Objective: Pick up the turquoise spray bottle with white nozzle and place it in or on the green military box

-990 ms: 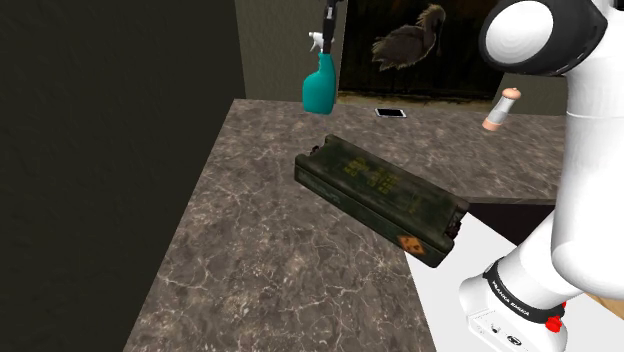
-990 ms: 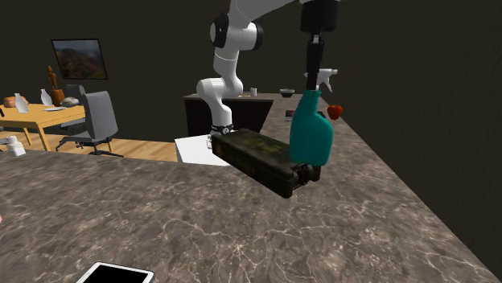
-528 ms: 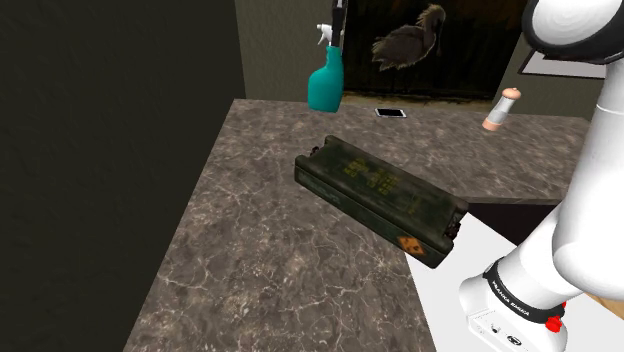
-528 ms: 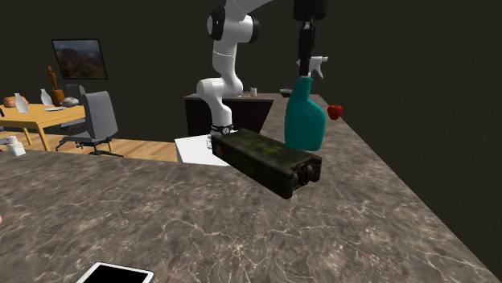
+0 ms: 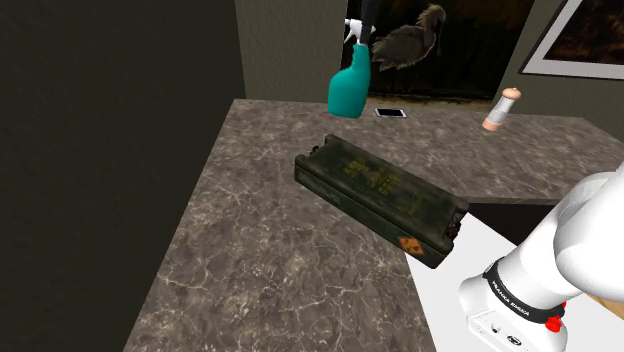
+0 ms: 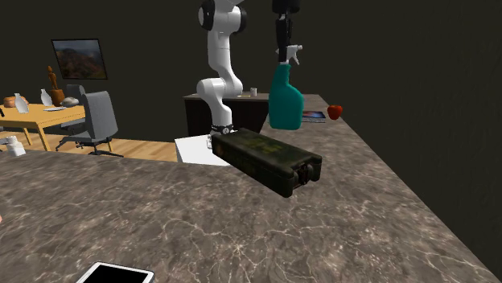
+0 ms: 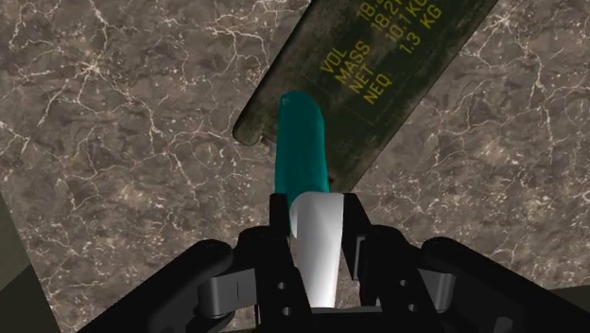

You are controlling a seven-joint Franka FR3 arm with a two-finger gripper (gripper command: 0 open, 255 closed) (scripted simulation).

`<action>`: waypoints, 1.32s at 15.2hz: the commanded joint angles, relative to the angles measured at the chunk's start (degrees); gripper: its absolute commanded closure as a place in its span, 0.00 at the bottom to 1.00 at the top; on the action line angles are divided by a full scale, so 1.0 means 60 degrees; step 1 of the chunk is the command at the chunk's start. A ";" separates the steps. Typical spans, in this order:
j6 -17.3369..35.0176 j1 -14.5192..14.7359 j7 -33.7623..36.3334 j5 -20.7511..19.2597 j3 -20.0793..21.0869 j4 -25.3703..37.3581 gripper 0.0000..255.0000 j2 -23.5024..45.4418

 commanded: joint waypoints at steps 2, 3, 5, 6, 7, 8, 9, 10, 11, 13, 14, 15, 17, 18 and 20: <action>-0.0025 0.0072 0.0149 -0.0103 0.0076 -0.1110 1.00 -0.1136; -0.0082 0.0090 0.0196 -0.0130 0.0104 -0.1407 1.00 -0.1490; -0.0231 0.0117 0.0290 -0.0174 0.0167 -0.1949 1.00 -0.2183; -0.0322 0.0128 0.0337 -0.0192 0.0200 -0.2197 1.00 -0.2522; -0.0424 0.0138 0.0383 -0.0206 0.0235 -0.2429 1.00 -0.2856; -0.0535 0.0147 0.0430 -0.0217 0.0270 -0.2646 1.00 -0.3184; -0.0657 0.0156 0.0476 -0.0225 0.0306 -0.2849 1.00 -0.3509; -0.0788 0.0165 0.0522 -0.0231 0.0342 -0.3038 1.00 -0.3828; -0.0928 0.0170 0.0567 -0.0233 0.0381 -0.3213 1.00 -0.4143; -0.0994 0.0176 0.0626 -0.0233 0.0432 -0.3600 1.00 -0.4595; -0.0868 0.0174 0.0629 -0.0235 0.0431 -0.3778 1.00 -0.4646; -0.0742 0.0172 0.0631 -0.0237 0.0431 -0.3953 1.00 -0.4696; -0.0491 0.0170 0.0635 -0.0241 0.0429 -0.4298 1.00 -0.4790; -0.0366 0.0168 0.0637 -0.0243 0.0428 -0.4466 1.00 -0.4833; -0.0117 0.0166 0.0640 -0.0248 0.0426 -0.4797 1.00 -0.4915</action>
